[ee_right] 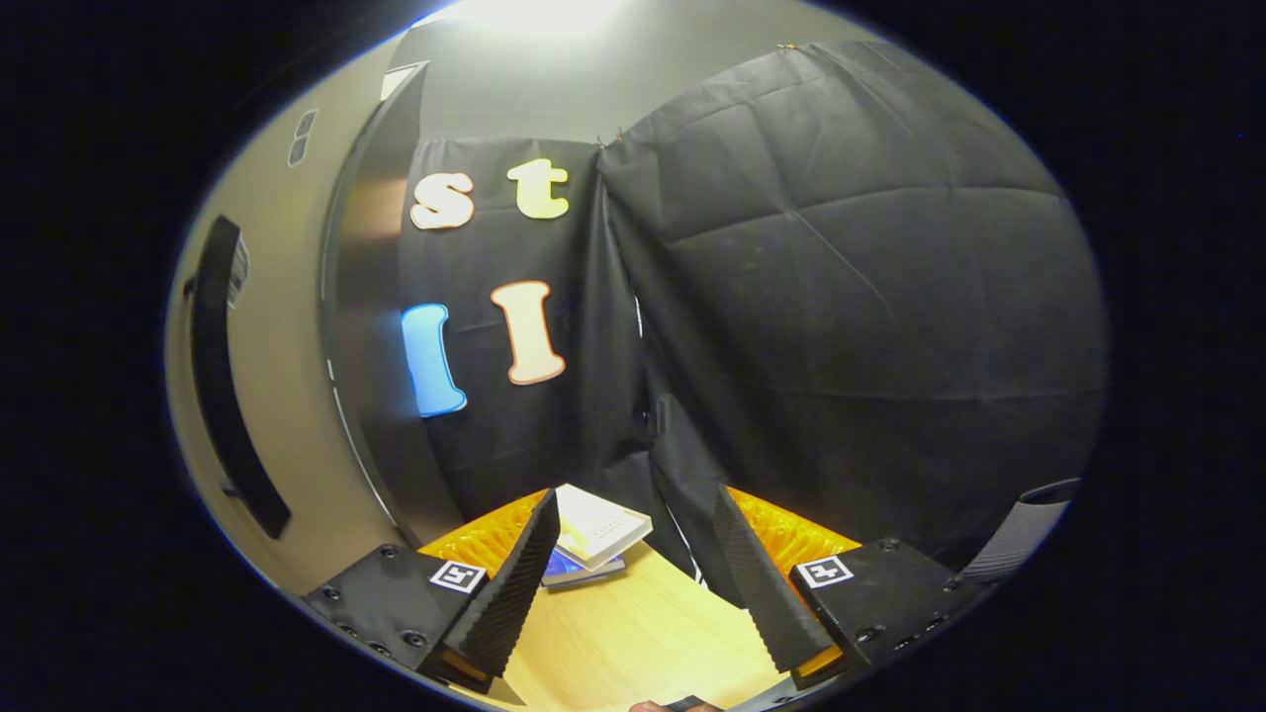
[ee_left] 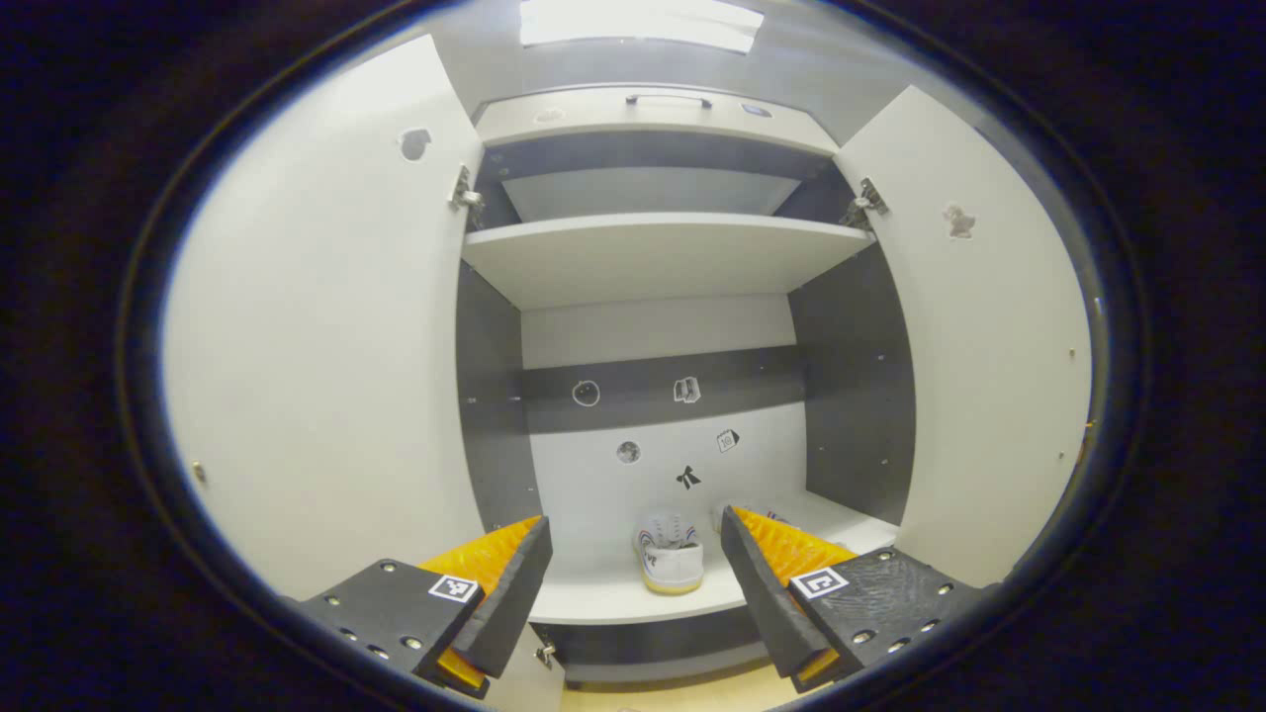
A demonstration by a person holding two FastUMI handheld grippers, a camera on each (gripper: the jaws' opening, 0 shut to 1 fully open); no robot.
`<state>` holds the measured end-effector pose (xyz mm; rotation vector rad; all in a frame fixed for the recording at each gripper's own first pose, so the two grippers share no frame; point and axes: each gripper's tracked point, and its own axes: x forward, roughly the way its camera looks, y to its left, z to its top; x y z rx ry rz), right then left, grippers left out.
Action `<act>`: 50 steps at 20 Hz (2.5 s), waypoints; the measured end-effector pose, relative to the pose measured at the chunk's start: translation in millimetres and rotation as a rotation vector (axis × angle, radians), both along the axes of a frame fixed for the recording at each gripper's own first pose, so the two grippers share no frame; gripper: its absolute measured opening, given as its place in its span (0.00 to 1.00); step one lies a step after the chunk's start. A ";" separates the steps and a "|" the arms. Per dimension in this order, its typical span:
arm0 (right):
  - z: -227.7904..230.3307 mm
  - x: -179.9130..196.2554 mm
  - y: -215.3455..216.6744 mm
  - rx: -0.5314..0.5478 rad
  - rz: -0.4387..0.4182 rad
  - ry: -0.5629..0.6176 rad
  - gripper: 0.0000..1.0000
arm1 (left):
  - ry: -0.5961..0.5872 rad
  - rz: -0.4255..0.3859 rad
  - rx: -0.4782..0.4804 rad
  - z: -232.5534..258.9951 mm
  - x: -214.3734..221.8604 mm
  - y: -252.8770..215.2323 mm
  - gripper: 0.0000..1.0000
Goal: Grab one shoe with the right hand and put it into the shoe cabinet, grab the other shoe with the left hand and put it into the shoe cabinet; then close the right door with the right hand and the left door with the left hand.
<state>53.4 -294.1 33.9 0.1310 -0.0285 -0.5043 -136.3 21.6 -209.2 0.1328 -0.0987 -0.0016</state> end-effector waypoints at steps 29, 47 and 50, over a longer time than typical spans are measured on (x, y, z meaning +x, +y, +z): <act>82.9 -19.4 143.8 -0.143 0.265 -0.070 0.97 | 0.160 0.061 -0.166 -109.9 -199.7 53.0 1.00; 80.2 47.9 278.6 -0.018 0.549 -0.088 0.98 | 0.082 0.287 -0.162 -103.9 -240.5 126.4 1.00; 86.4 49.4 271.2 -0.027 0.518 -0.115 0.98 | 0.068 0.359 -0.179 -100.1 -254.2 160.1 0.99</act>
